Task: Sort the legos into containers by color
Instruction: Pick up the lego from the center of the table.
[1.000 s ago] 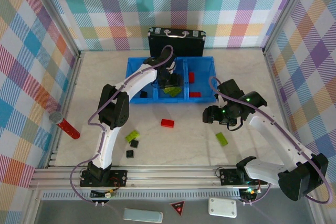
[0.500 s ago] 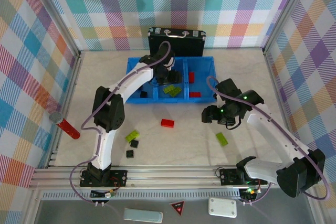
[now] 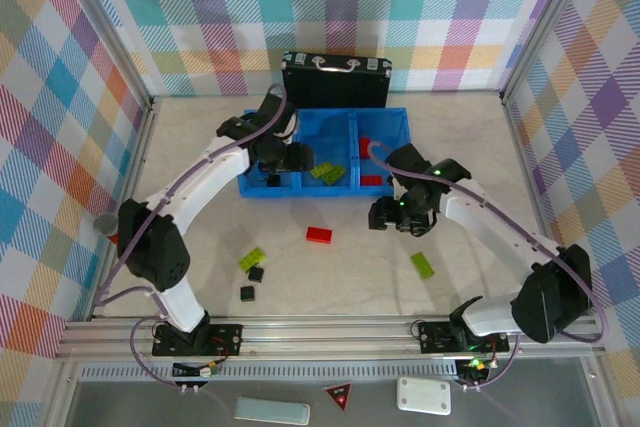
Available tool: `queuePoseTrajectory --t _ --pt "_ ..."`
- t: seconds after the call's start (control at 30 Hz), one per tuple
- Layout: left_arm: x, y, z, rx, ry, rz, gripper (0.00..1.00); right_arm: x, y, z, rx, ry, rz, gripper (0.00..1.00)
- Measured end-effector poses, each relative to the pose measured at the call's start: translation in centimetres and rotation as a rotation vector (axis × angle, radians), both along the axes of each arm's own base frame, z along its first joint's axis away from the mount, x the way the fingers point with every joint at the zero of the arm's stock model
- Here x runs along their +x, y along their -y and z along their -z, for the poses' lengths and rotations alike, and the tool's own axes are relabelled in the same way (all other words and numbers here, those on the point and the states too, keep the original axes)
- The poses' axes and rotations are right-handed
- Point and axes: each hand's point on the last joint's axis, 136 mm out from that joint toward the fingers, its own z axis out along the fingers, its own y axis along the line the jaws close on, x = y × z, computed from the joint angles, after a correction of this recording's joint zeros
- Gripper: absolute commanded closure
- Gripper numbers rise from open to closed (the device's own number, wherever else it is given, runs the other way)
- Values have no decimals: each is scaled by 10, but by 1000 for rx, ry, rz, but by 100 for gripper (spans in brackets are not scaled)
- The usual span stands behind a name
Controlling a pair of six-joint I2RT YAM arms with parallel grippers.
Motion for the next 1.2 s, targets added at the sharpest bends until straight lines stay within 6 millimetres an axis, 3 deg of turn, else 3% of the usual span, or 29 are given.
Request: queuePoseTrajectory --t 0.3,0.5,0.73,1.2 --pt "-24 -99 -10 26 22 -163 38 10 -53 20 -89 19 69 30" --pt "-36 -137 -17 68 75 -200 37 14 -99 26 -126 67 102 29" --pt "-52 -160 -10 181 138 -199 38 13 -130 47 -175 83 142 27" --pt "-54 -170 -2 242 235 -179 37 23 -152 76 -211 65 173 18"
